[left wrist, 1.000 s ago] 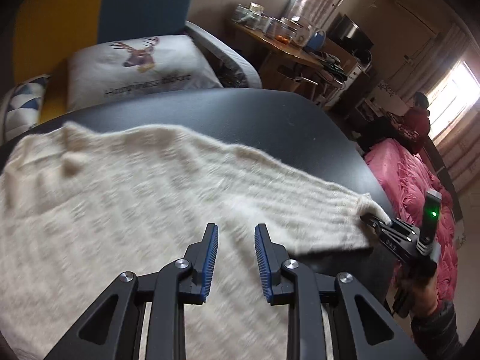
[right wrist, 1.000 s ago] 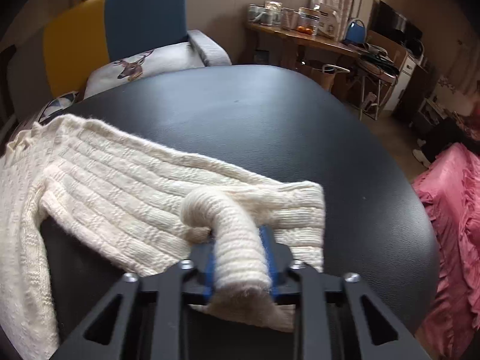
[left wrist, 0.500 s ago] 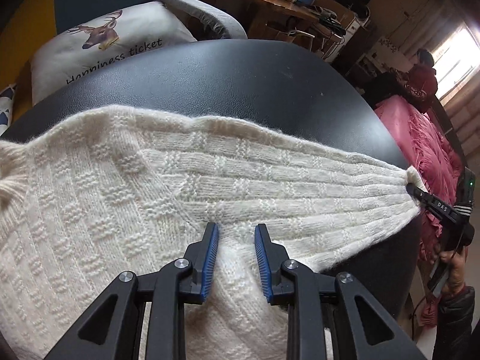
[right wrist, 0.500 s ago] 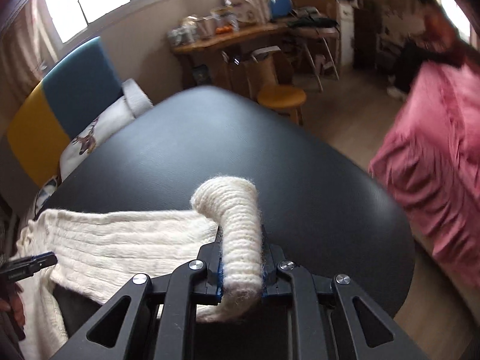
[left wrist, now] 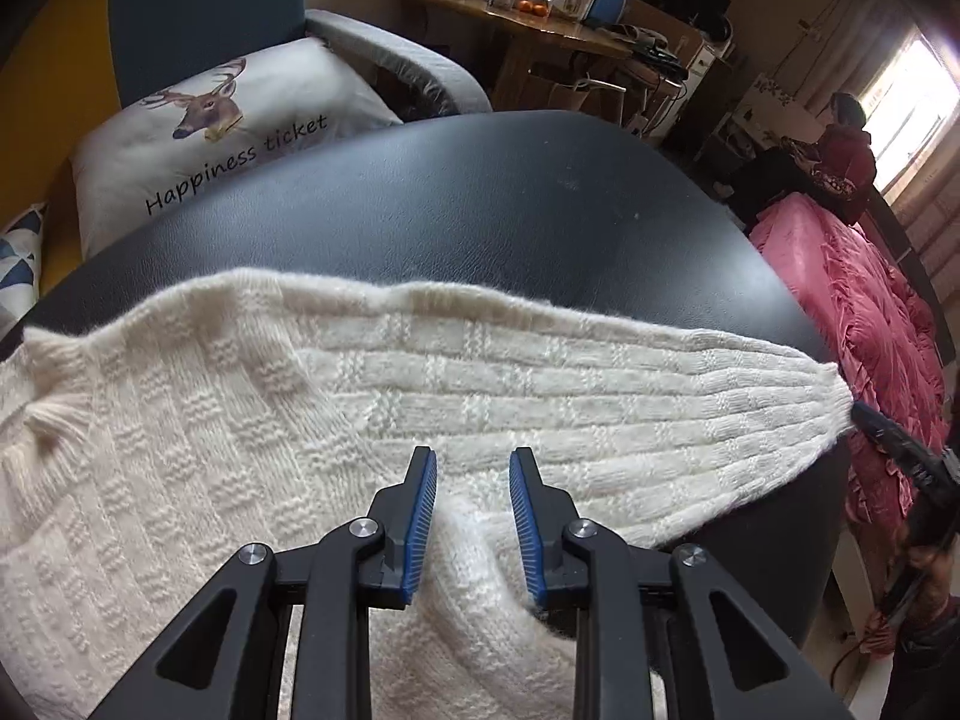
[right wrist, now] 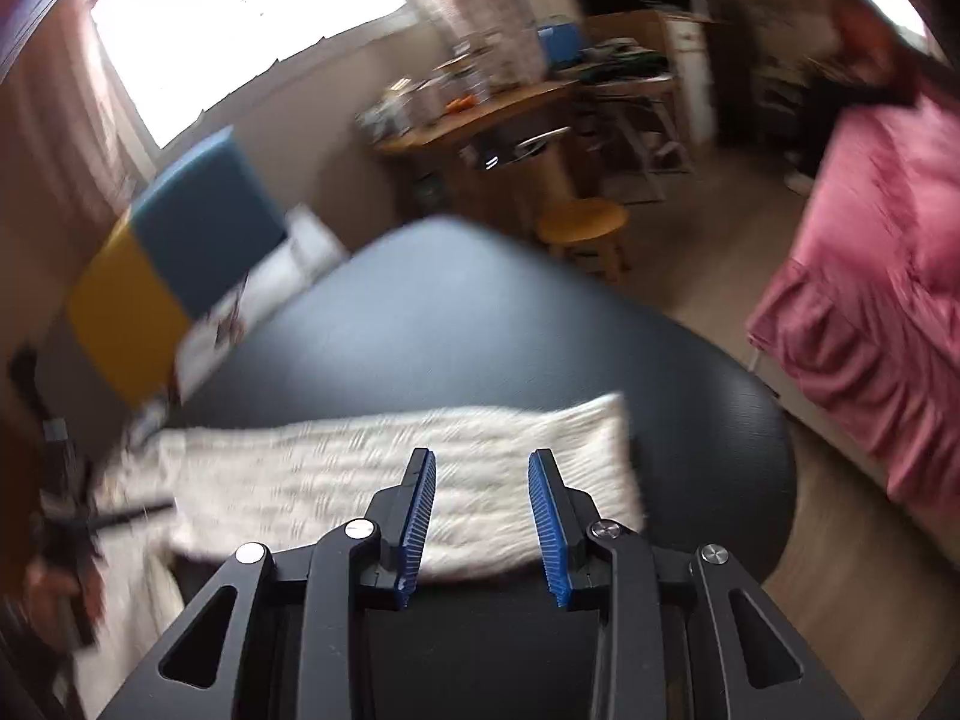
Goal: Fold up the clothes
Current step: 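Carry the held sleeve across the sweater body with the right gripper and release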
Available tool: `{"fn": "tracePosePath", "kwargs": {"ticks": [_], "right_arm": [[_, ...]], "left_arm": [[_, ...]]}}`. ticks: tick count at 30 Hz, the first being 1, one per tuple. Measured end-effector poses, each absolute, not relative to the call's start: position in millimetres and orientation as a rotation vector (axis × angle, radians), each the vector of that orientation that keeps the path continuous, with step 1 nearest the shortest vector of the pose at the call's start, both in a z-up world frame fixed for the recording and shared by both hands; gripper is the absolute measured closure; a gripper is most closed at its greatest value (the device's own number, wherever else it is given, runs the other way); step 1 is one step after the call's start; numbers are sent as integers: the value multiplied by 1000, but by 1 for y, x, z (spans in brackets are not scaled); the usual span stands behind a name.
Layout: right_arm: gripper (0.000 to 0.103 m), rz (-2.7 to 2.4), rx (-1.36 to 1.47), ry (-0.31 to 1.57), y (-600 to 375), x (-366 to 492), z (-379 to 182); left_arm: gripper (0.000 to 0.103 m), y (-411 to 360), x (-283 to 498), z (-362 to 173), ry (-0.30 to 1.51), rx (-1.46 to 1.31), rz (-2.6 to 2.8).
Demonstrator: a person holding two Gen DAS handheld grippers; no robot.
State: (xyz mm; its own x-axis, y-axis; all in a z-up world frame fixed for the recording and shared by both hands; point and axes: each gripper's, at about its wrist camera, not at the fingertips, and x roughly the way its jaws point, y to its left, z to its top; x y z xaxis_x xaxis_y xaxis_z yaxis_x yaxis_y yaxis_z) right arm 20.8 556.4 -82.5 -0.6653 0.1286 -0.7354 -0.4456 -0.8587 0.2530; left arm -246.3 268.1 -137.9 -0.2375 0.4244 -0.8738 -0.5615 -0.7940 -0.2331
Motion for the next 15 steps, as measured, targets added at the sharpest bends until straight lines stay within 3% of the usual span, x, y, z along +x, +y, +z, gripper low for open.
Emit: {"fn": "tracePosePath", "kwargs": {"ticks": [5,9,15], "right_arm": [[70,2471,-1299,390,527,-31,-119],[69,2388,-1323,253,531,-59,-128],[66,2345,-1304,195,552,-82,-132]], "left_arm": [[78,291,-253,-142,289,-1384,2044],[78,300,-267,-159,216,-1446,2036],[78,294,-272,-161,117,-1467,2007]]}}
